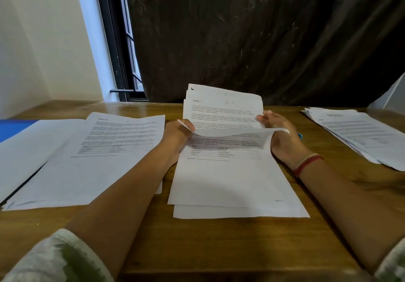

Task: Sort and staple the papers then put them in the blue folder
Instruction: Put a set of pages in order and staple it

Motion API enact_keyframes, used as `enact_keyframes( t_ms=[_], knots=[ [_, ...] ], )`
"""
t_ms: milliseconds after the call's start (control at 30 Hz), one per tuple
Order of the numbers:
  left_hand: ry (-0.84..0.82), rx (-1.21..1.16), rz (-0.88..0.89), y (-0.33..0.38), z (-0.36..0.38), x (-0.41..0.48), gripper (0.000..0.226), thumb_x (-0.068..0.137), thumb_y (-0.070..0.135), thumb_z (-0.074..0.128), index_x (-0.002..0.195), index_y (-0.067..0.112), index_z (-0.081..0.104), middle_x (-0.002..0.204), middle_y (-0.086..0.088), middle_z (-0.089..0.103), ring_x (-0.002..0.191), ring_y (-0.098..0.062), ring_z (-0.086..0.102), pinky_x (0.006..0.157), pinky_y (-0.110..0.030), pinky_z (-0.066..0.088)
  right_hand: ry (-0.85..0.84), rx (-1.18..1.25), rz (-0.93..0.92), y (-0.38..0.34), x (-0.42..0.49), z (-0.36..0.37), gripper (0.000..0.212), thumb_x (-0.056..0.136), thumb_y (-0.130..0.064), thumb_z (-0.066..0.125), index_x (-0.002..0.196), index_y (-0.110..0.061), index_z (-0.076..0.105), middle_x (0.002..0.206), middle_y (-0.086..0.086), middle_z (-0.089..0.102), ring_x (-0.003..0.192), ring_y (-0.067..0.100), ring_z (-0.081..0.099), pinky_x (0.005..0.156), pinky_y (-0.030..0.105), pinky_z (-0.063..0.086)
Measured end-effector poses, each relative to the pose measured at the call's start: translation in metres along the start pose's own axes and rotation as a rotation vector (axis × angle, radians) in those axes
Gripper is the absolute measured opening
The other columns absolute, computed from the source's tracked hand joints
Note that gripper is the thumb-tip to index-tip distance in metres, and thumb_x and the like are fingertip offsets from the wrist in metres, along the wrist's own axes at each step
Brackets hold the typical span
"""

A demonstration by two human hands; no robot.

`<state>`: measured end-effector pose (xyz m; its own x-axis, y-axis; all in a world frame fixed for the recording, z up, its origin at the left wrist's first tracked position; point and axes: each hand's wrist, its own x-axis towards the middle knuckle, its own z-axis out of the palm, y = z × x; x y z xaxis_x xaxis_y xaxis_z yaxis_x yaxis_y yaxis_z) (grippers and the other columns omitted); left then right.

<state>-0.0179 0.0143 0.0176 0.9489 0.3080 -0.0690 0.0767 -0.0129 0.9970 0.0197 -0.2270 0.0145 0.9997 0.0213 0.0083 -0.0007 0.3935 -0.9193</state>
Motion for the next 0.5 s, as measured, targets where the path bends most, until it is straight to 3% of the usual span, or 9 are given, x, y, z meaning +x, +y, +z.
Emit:
enact_keyframes(
  t_ms=[67, 100, 167, 200, 267, 333, 367, 400, 500],
  knots=[
    [0.012, 0.039, 0.034, -0.003, -0.001, 0.001, 0.019, 0.087, -0.003, 0.055, 0.073, 0.011, 0.055, 0.083, -0.01, 0.058, 0.066, -0.014, 0.053, 0.061, -0.018, 0.046, 0.048, -0.097, -0.089, 0.002, -0.001, 0.001, 0.013, 0.093, -0.022, 0.063, 0.106, -0.02, 0.063, 0.095, 0.0, 0.073, 0.086, 0.021, 0.069, 0.065, 0.031, 0.059],
    [-0.014, 0.033, 0.012, -0.003, -0.002, 0.0, 0.003, 0.082, 0.006, 0.061, 0.081, 0.009, 0.059, 0.086, -0.01, 0.063, 0.071, -0.017, 0.058, 0.067, -0.018, 0.051, 0.07, -0.12, -0.113, 0.004, 0.0, 0.0, 0.021, 0.091, -0.018, 0.066, 0.111, -0.021, 0.061, 0.1, 0.001, 0.071, 0.087, 0.022, 0.069, 0.064, 0.031, 0.059],
    [-0.024, -0.005, -0.065, -0.003, -0.001, 0.005, 0.044, 0.063, 0.028, 0.067, 0.103, 0.011, 0.065, 0.104, -0.01, 0.07, 0.094, -0.029, 0.065, 0.09, -0.035, 0.054, 0.062, -0.111, -0.104, 0.006, -0.002, -0.002, 0.032, 0.087, -0.013, 0.07, 0.113, -0.025, 0.058, 0.105, 0.002, 0.069, 0.09, 0.025, 0.07, 0.071, 0.037, 0.061],
    [-0.031, -0.038, -0.092, 0.0, 0.0, 0.004, 0.053, 0.059, 0.031, 0.067, 0.108, 0.013, 0.065, 0.108, -0.009, 0.07, 0.098, -0.033, 0.065, 0.094, -0.041, 0.052, 0.059, -0.11, -0.083, 0.006, -0.004, -0.001, 0.035, 0.084, -0.012, 0.072, 0.114, -0.024, 0.058, 0.106, 0.005, 0.07, 0.092, 0.028, 0.07, 0.076, 0.041, 0.06],
    [-0.013, -0.036, -0.105, 0.005, 0.002, -0.001, 0.039, 0.067, 0.028, 0.07, 0.102, 0.012, 0.064, 0.104, -0.008, 0.069, 0.095, -0.03, 0.065, 0.086, -0.037, 0.054, 0.105, -0.098, -0.04, 0.003, -0.007, 0.003, 0.03, 0.081, -0.018, 0.074, 0.11, -0.019, 0.063, 0.099, 0.007, 0.072, 0.092, 0.031, 0.07, 0.074, 0.04, 0.059],
    [0.042, -0.033, -0.13, 0.01, 0.005, -0.005, 0.009, 0.087, 0.023, 0.064, 0.087, 0.015, 0.059, 0.09, -0.005, 0.065, 0.079, -0.022, 0.061, 0.064, -0.027, 0.05, 0.138, -0.03, 0.033, -0.003, -0.011, 0.009, 0.016, 0.088, -0.032, 0.061, 0.095, -0.018, 0.062, 0.08, 0.003, 0.068, 0.079, 0.023, 0.065, 0.063, 0.027, 0.053],
    [0.06, -0.014, -0.131, 0.011, 0.006, -0.003, 0.011, 0.092, 0.022, 0.06, 0.083, 0.016, 0.056, 0.086, -0.004, 0.062, 0.072, -0.02, 0.059, 0.058, -0.025, 0.046, 0.142, -0.01, 0.033, -0.004, -0.012, 0.011, 0.015, 0.094, -0.033, 0.054, 0.091, -0.02, 0.059, 0.077, 0.002, 0.064, 0.076, 0.019, 0.06, 0.061, 0.024, 0.051],
    [0.073, 0.01, -0.133, 0.011, 0.006, -0.003, 0.011, 0.093, 0.022, 0.059, 0.084, 0.016, 0.056, 0.086, -0.004, 0.062, 0.07, -0.019, 0.058, 0.058, -0.025, 0.047, 0.155, -0.024, 0.001, -0.004, -0.013, 0.012, 0.013, 0.097, -0.031, 0.05, 0.091, -0.022, 0.058, 0.079, 0.001, 0.063, 0.077, 0.018, 0.059, 0.062, 0.024, 0.053],
    [0.088, 0.016, -0.106, 0.009, 0.007, 0.002, 0.011, 0.092, 0.019, 0.059, 0.1, 0.013, 0.064, 0.093, -0.008, 0.067, 0.078, -0.026, 0.065, 0.08, -0.035, 0.057, 0.262, -0.172, -0.149, 0.001, -0.011, 0.011, 0.01, 0.095, -0.019, 0.056, 0.101, -0.025, 0.06, 0.096, 0.003, 0.067, 0.095, 0.029, 0.065, 0.084, 0.041, 0.058]
  ],
)
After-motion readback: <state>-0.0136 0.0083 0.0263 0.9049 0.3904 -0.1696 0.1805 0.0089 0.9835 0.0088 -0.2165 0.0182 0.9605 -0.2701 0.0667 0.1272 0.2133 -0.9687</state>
